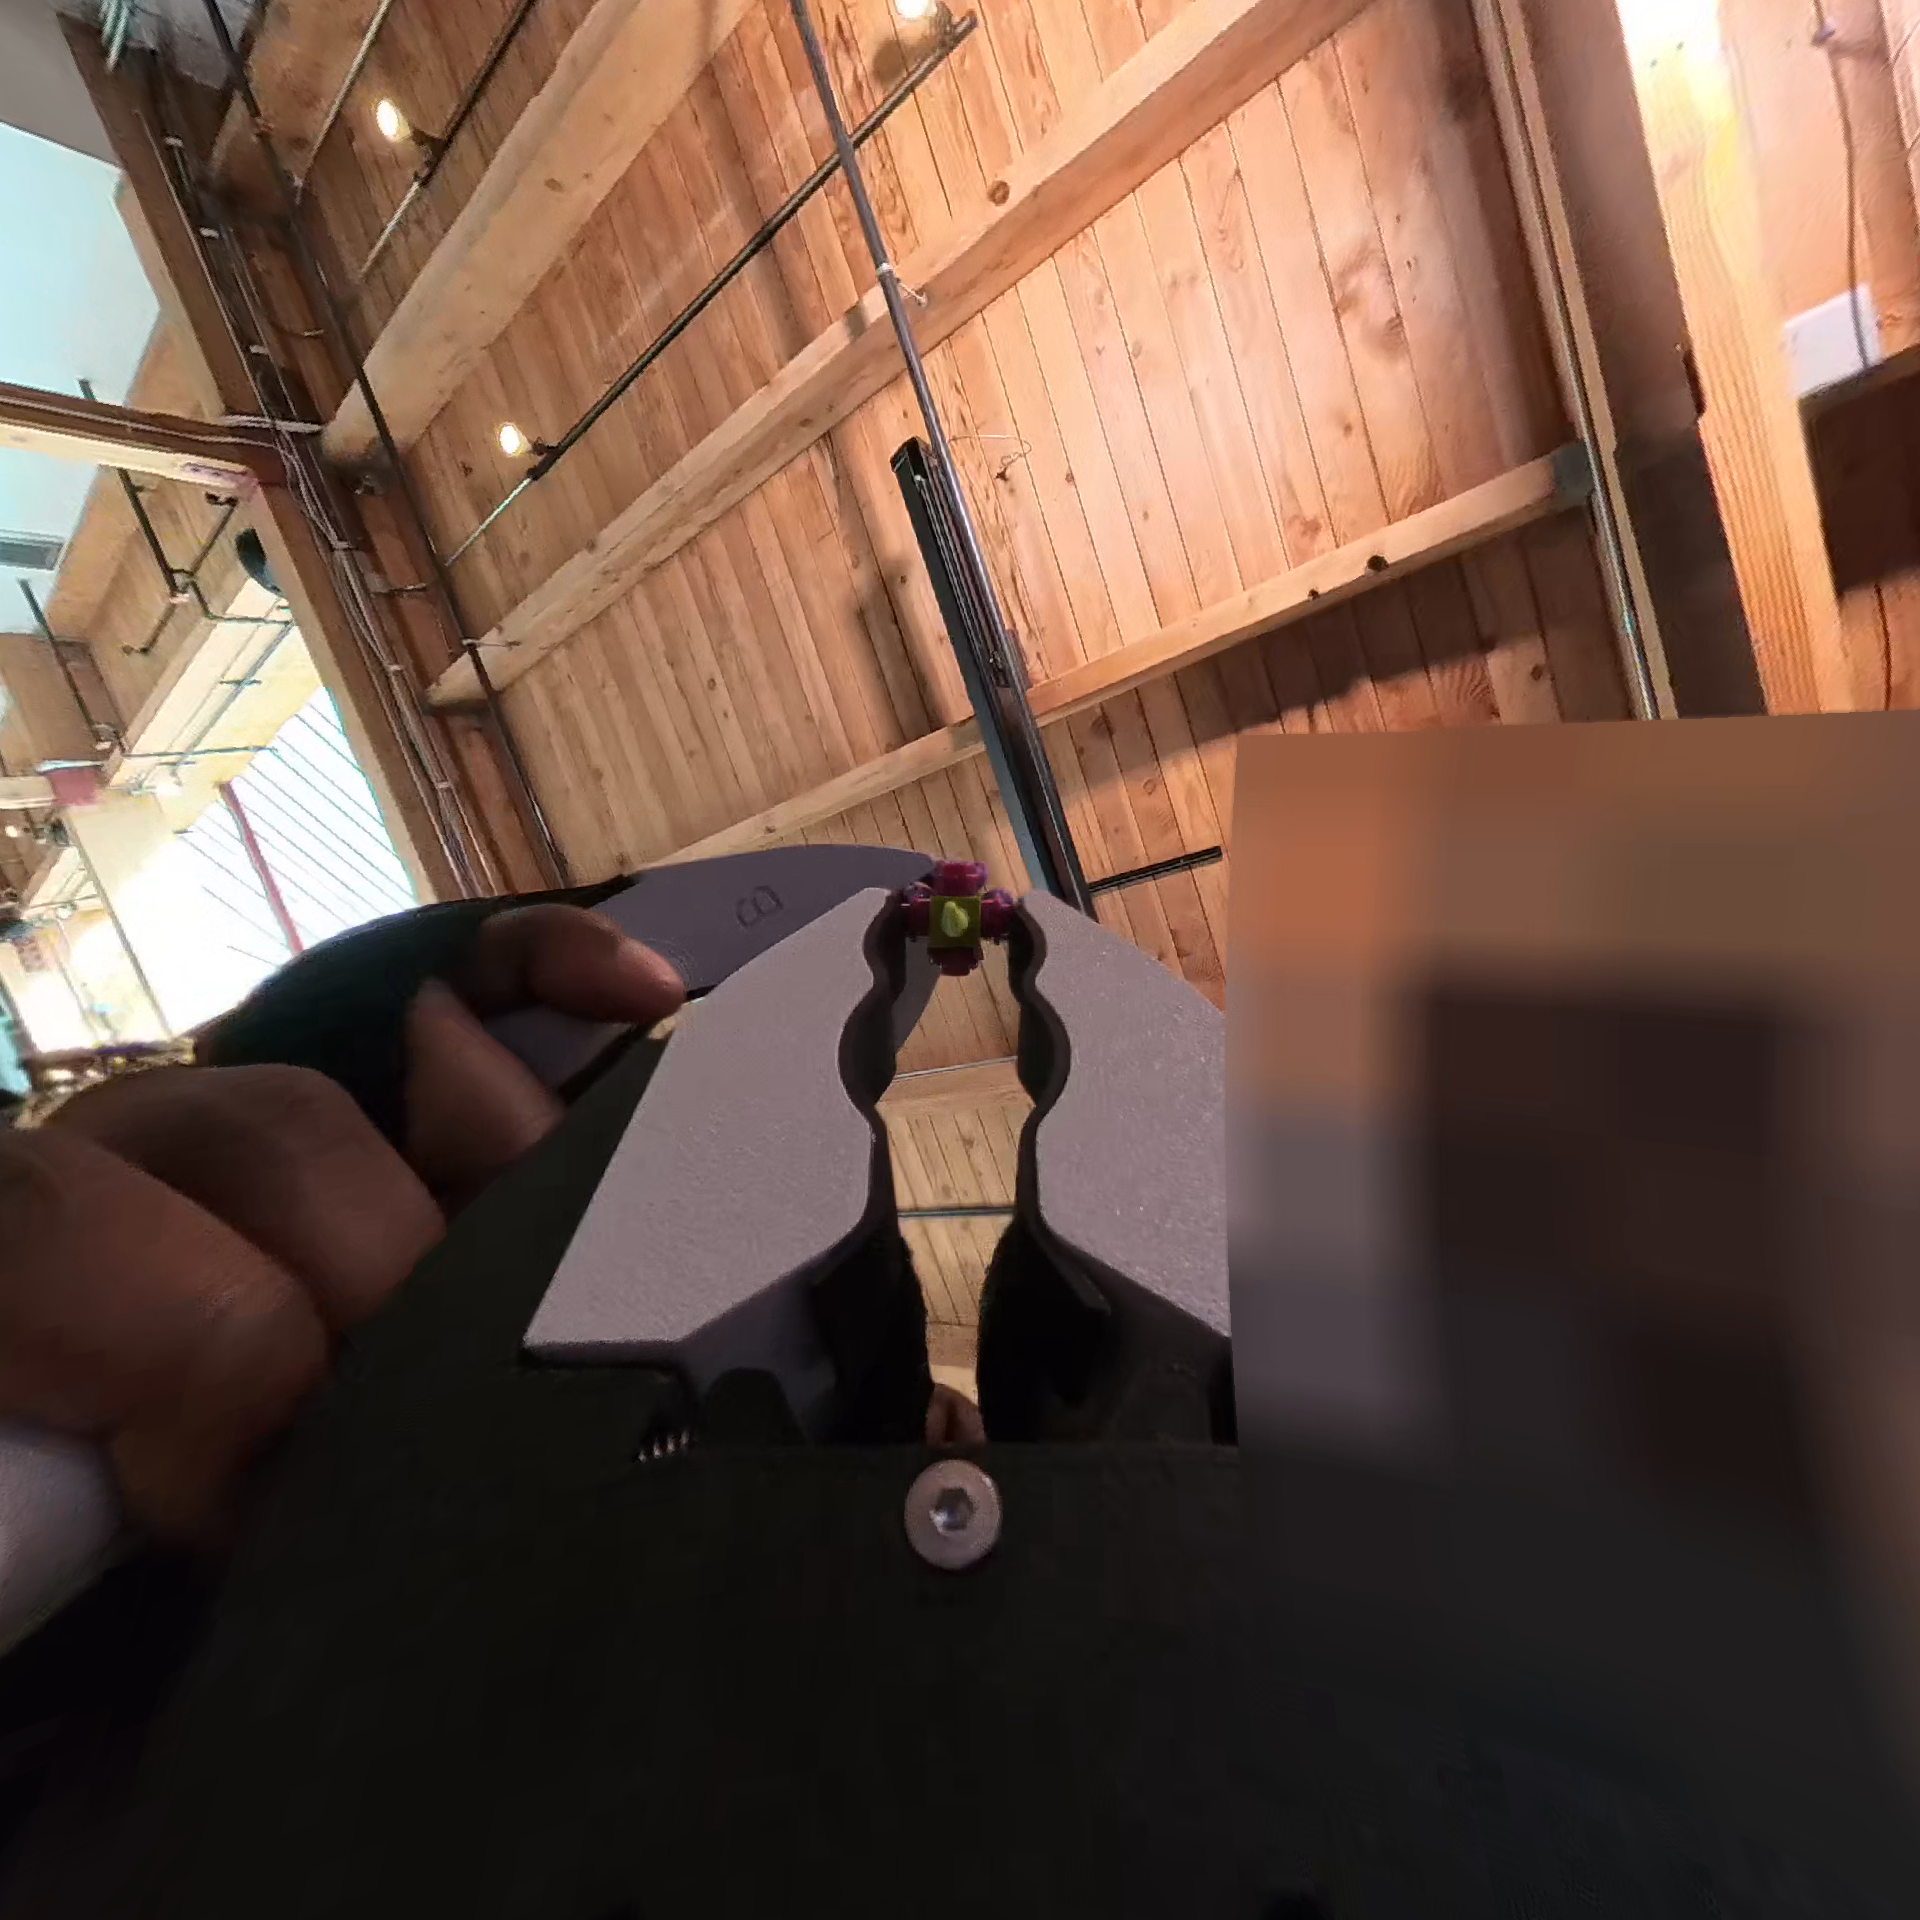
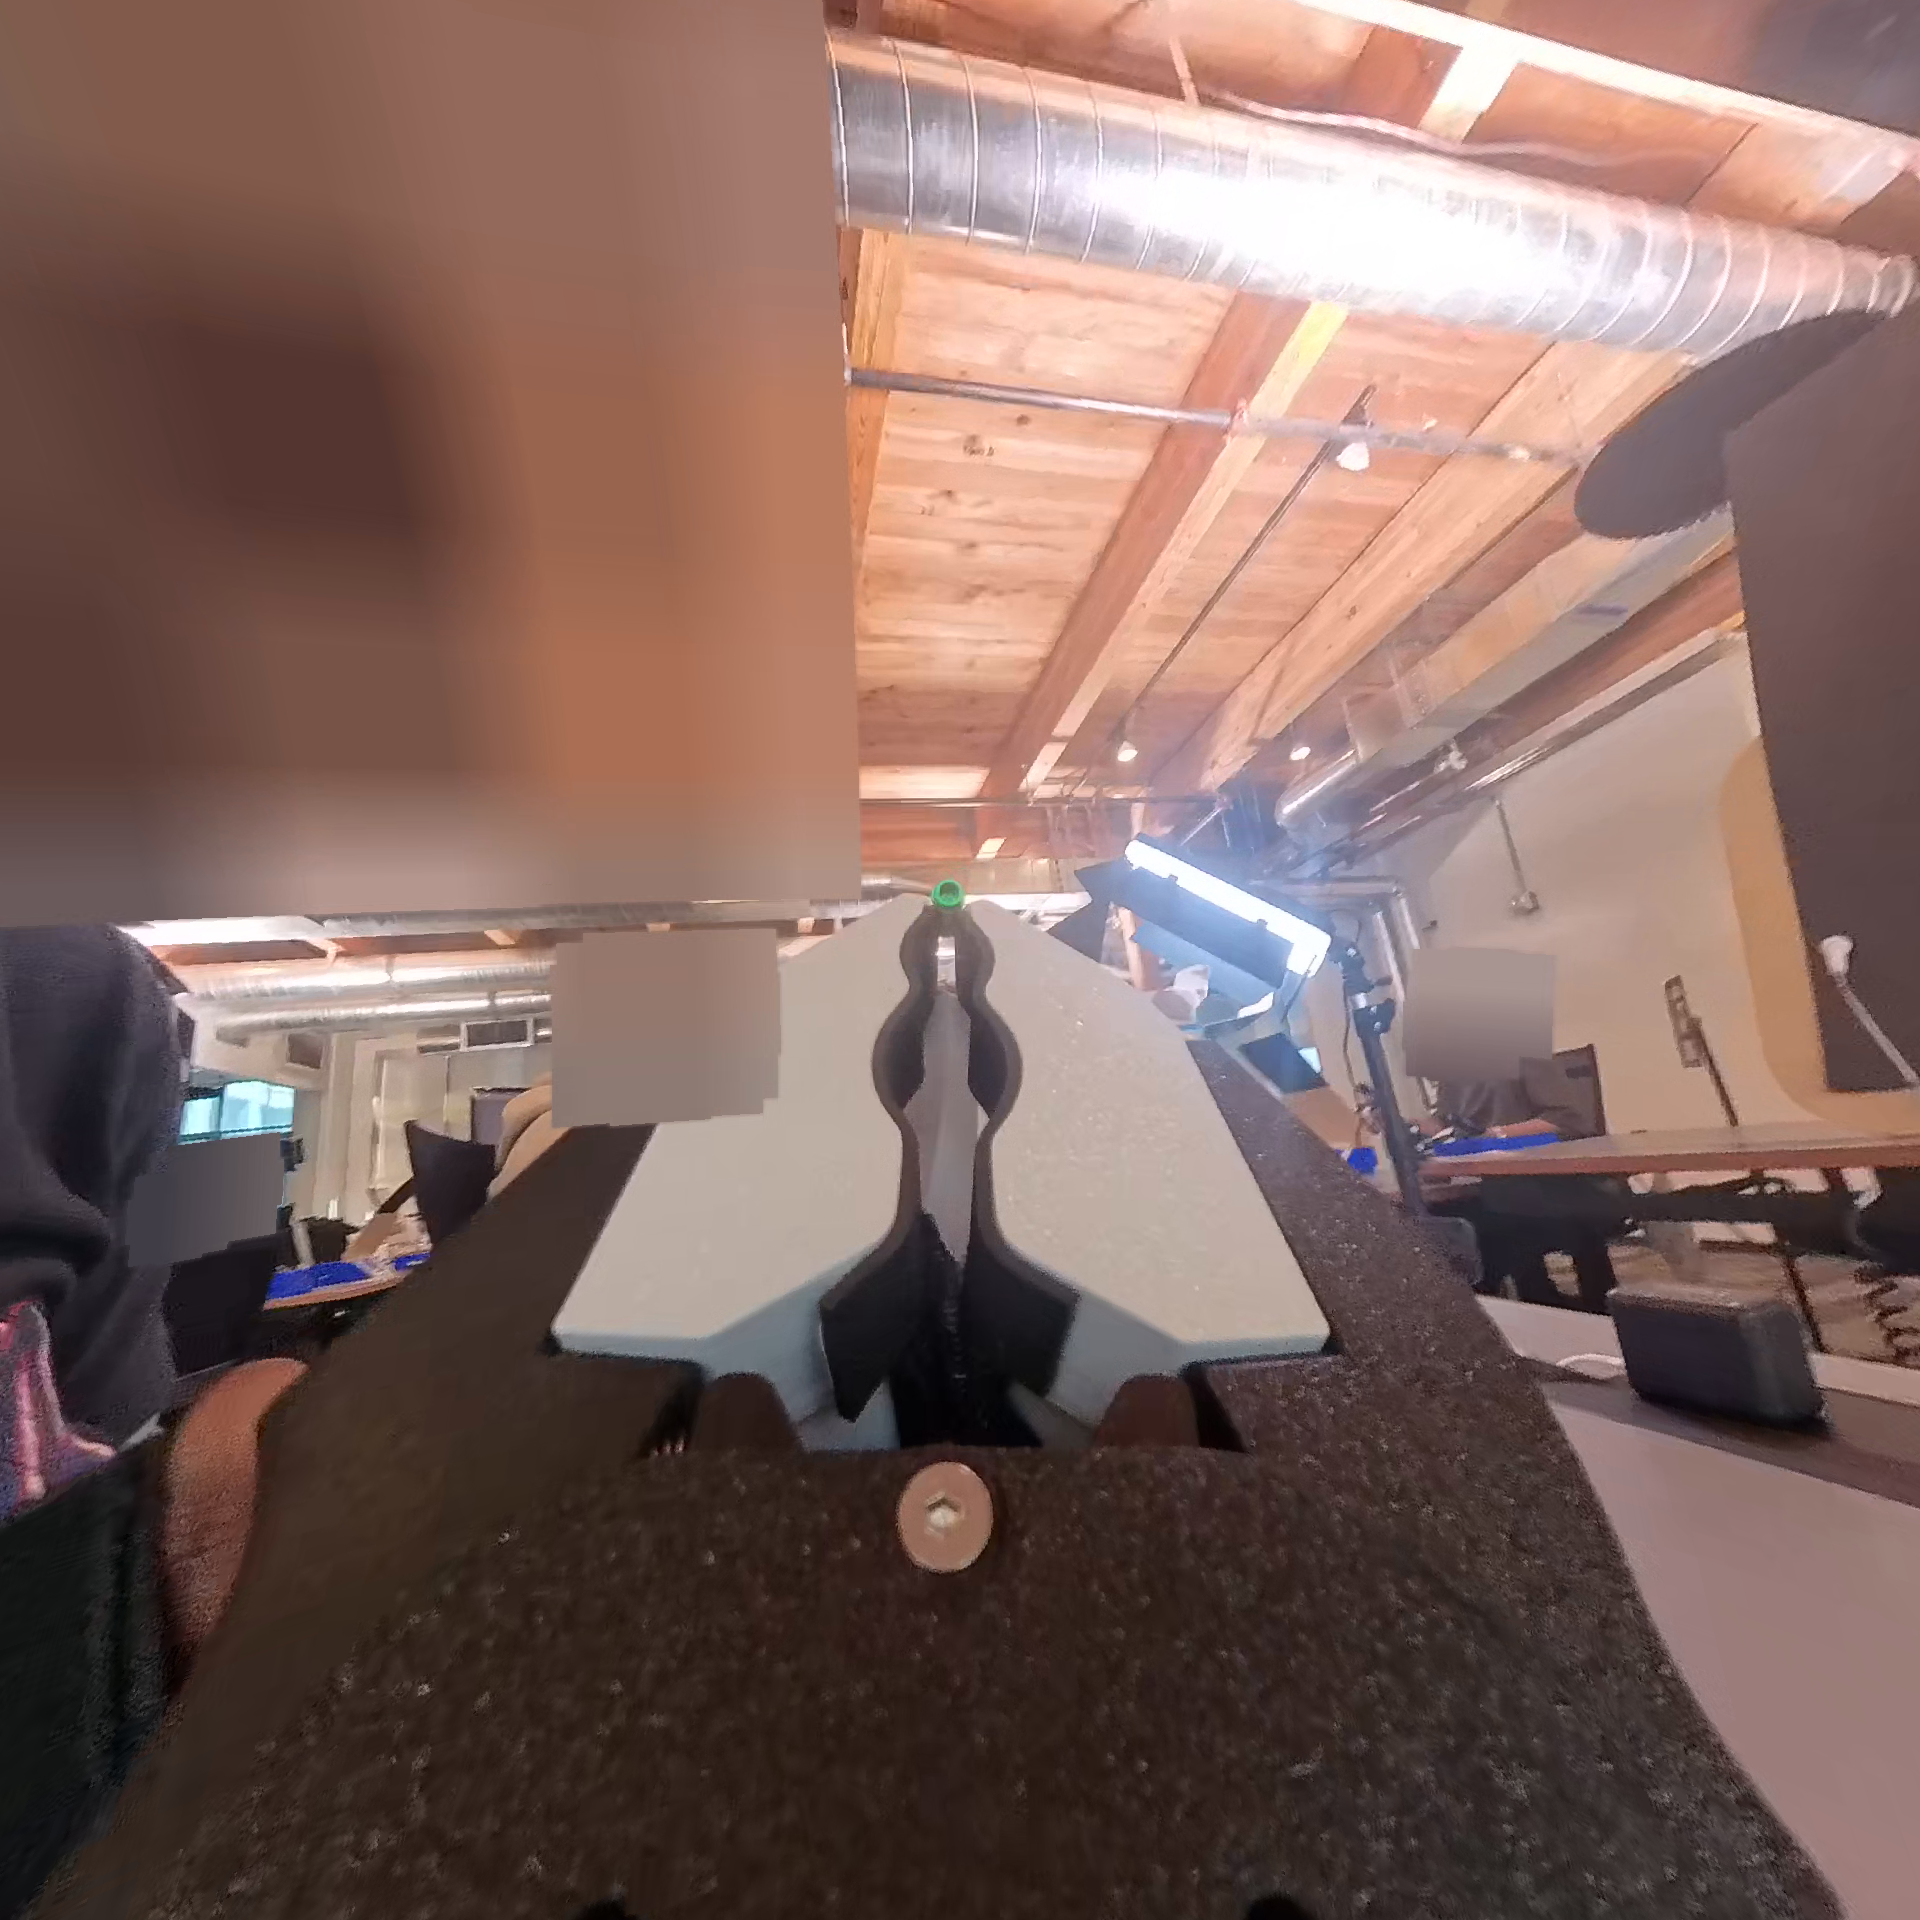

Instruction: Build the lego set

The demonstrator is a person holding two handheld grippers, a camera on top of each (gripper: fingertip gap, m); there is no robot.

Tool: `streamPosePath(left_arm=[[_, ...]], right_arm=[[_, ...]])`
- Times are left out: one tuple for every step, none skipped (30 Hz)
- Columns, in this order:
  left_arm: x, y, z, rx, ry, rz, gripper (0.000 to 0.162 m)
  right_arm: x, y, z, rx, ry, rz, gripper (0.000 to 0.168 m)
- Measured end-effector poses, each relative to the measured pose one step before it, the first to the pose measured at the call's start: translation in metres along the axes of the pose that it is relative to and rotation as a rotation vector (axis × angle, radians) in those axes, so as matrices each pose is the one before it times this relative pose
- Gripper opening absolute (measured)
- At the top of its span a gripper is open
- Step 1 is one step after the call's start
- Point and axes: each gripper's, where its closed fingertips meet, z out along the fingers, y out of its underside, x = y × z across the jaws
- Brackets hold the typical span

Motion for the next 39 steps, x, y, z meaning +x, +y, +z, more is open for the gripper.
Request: streamPosePath(left_arm=[[0.00056, -0.00140, -0.00043, -0.0075, -0.0018, 0.0131, 0.019], [0.00010, -0.00139, -0.00076, -0.0069, -0.0045, 0.0077, 0.019], [-0.00031, -0.00116, -0.00092, -0.0054, -0.0087, 0.0169, 0.019], [0.00067, -0.00155, -0.00096, -0.0005, -0.0045, 0.0176, 0.019], [0.00092, -0.00178, -0.00109, -0.0031, -0.0037, 0.0159, 0.019], [-0.00081, -0.00067, -0.00130, -0.0225, -0.0197, 0.0308, 0.019], [-0.00147, -0.00027, -0.00224, -0.0333, -0.0324, 0.0583, 0.019], [-0.00001, -0.00185, -0.00307, -0.0306, -0.0306, 0.0779, 0.019], [0.00082, -0.00189, -0.00335, -0.0366, -0.0309, 0.0860, 0.019], [0.00065, -0.00152, -0.00352, -0.0441, -0.0334, 0.0916, 0.019], [0.00068, -0.00098, -0.00361, -0.0461, -0.0316, 0.0883, 0.019], [0.00102, 0.00025, -0.00350, -0.0492, -0.0230, 0.0721, 0.019], [0.00100, 0.00153, -0.00347, -0.0491, -0.0140, 0.0522, 0.020], [-0.00059, 0.00146, -0.00341, -0.0368, -0.0150, 0.0366, 0.020], [-0.00214, 0.00013, -0.00336, -0.0160, -0.0170, 0.0263, 0.019], [-0.00245, -0.00124, -0.00323, 0.0021, -0.0116, 0.0139, 0.019], [-0.00237, -0.00210, -0.00267, 0.0112, -0.0055, -0.0015, 0.019], [-0.00225, -0.00192, -0.00199, 0.0130, -0.0024, -0.0114, 0.019], [-0.00178, -0.00165, -0.00128, 0.0130, -0.0008, -0.0145, 0.019], [-0.00102, -0.00095, -0.00069, 0.0118, 0.0017, -0.0151, 0.019], [-0.00050, -0.00005, -0.00009, 0.0077, 0.0037, -0.0142, 0.019], [-0.00030, 0.00055, 0.00019, 0.0047, 0.0030, -0.0123, 0.019], [-0.00058, 0.00099, 0.00027, 0.0021, 0.0023, -0.0105, 0.019], [-0.00048, 0.00119, 0.00027, -0.0004, 0.0023, -0.0092, 0.019], [-0.00054, 0.00120, 0.00043, -0.0005, 0.0019, -0.0073, 0.019], [-0.00048, 0.00112, 0.00032, -0.0001, 0.0006, -0.0046, 0.020], [-0.00038, 0.00088, 0.00048, 0.0000, -0.0001, -0.0029, 0.019], [0.00007, 0.00049, 0.00052, 0.0021, 0.0010, -0.0025, 0.019], [0.00032, 0.00024, 0.00074, 0.0034, 0.0015, -0.0032, 0.019], [0.00020, 0.00025, 0.00056, 0.0019, 0.0003, -0.0040, 0.019], [0.00008, 0.00046, 0.00071, -0.0006, -0.0003, -0.0049, 0.019], [-0.00022, 0.00066, 0.00047, -0.0026, -0.0019, -0.0047, 0.019], [-0.00033, 0.00043, 0.00035, -0.0023, -0.0030, -0.0025, 0.019], [-0.00008, 0.00050, 0.00023, -0.0030, -0.0024, 0.0001, 0.020], [0.00001, 0.00065, 0.00008, -0.0053, -0.0025, 0.0014, 0.019], [0.00001, 0.00052, 0.00017, -0.0060, -0.0044, 0.0026, 0.019], [-0.00005, 0.00049, 0.00023, -0.0043, -0.0058, 0.0051, 0.019], [0.00022, 0.00052, 0.00051, -0.0017, -0.0050, 0.0048, 0.019], [0.00044, 0.00046, 0.00063, 0.0002, -0.0025, -0.0005, 0.019]], right_arm=[[0.00014, 0.00167, 0.00025, -0.0189, -0.0092, 0.0182, 0.003], [0.00075, 0.00144, -0.00025, -0.0192, -0.0065, 0.0152, 0.003], [0.00072, 0.00080, -0.00070, -0.0188, -0.0060, 0.0011, 0.003], [0.00044, -0.00089, -0.00100, -0.0112, -0.0024, -0.0095, 0.003], [0.00116, -0.00246, -0.00087, -0.0097, 0.0045, -0.0036, 0.003], [0.00117, -0.00124, 0.00009, -0.0307, -0.0005, 0.0111, 0.003], [0.00059, 0.00111, 0.00051, -0.0567, -0.0061, 0.0130, 0.003], [-0.00052, 0.00367, 0.00015, -0.0774, -0.0091, 0.0045, 0.003], [-0.00098, 0.00485, -0.00042, -0.0840, -0.0075, -0.0081, 0.003], [-0.00246, 0.00431, -0.00061, -0.0728, -0.0138, -0.0142, 0.003], [-0.00182, 0.00428, -0.00026, -0.0616, -0.0083, -0.0042, 0.003], [-0.00115, 0.00516, 0.00044, -0.0565, -0.0075, 0.0076, 0.003], [-0.00116, 0.00315, 0.00086, -0.0286, -0.0079, 0.0081, 0.003], [0.00011, 0.00224, 0.00110, -0.0095, -0.0030, 0.0153, 0.003], [0.00011, 0.00197, 0.00152, -0.0005, -0.0076, 0.0220, 0.003], [-0.00041, 0.00143, 0.00163, 0.0089, -0.0108, 0.0190, 0.003], [0.00057, 0.00170, 0.00149, 0.0095, -0.0015, 0.0136, 0.003], [0.00037, 0.00213, 0.00137, 0.0065, -0.0011, 0.0088, 0.003], [0.00065, 0.00225, 0.00102, 0.0058, 0.0016, 0.0083, 0.003], [0.00093, 0.00236, 0.00082, 0.0044, 0.0037, 0.0109, 0.003], [0.00064, 0.00237, 0.00074, 0.0022, 0.0012, 0.0100, 0.003], [0.00062, 0.00217, 0.00054, 0.0014, 0.0016, 0.0054, 0.003], [0.00100, 0.00186, 0.00026, -0.0005, 0.0045, 0.0030, 0.003], [0.00098, 0.00081, 0.00001, 0.0035, 0.0030, 0.0022, 0.003], [0.00084, -0.00023, -0.00036, 0.0072, 0.0019, 0.0030, 0.003], [0.00092, -0.00060, -0.00067, 0.0073, 0.0021, 0.0029, 0.003], [0.00084, 0.00022, -0.00057, 0.0001, 0.0011, 0.0026, 0.003], [0.00008, 0.00153, -0.00023, -0.0073, -0.0014, 0.0002, 0.003], [-0.00077, 0.00061, -0.00030, -0.0002, -0.0051, -0.0004, 0.003], [-0.00014, -0.00051, -0.00051, 0.0068, 0.0001, 0.0039, 0.003], [0.00003, -0.00049, -0.00059, 0.0048, -0.0007, 0.0026, 0.003], [-0.00007, 0.00003, -0.00050, -0.0007, -0.0006, -0.0003, 0.003], [0.00004, 0.00003, -0.00044, -0.0014, 0.0016, -0.0027, 0.003], [-0.00021, -0.00003, -0.00042, -0.0020, 0.0004, -0.0050, 0.003], [-0.00040, 0.00006, -0.00044, -0.0023, -0.0001, -0.0063, 0.003], [-0.00026, 0.00016, -0.00051, -0.0027, 0.0005, -0.0038, 0.003], [-0.00018, -0.00010, -0.00037, 0.0006, -0.0007, -0.0002, 0.003], [-0.00039, -0.00049, -0.00040, 0.0051, -0.0038, 0.0042, 0.003], [-0.00038, -0.00057, -0.00034, 0.0064, -0.0041, 0.0038, 0.003]])
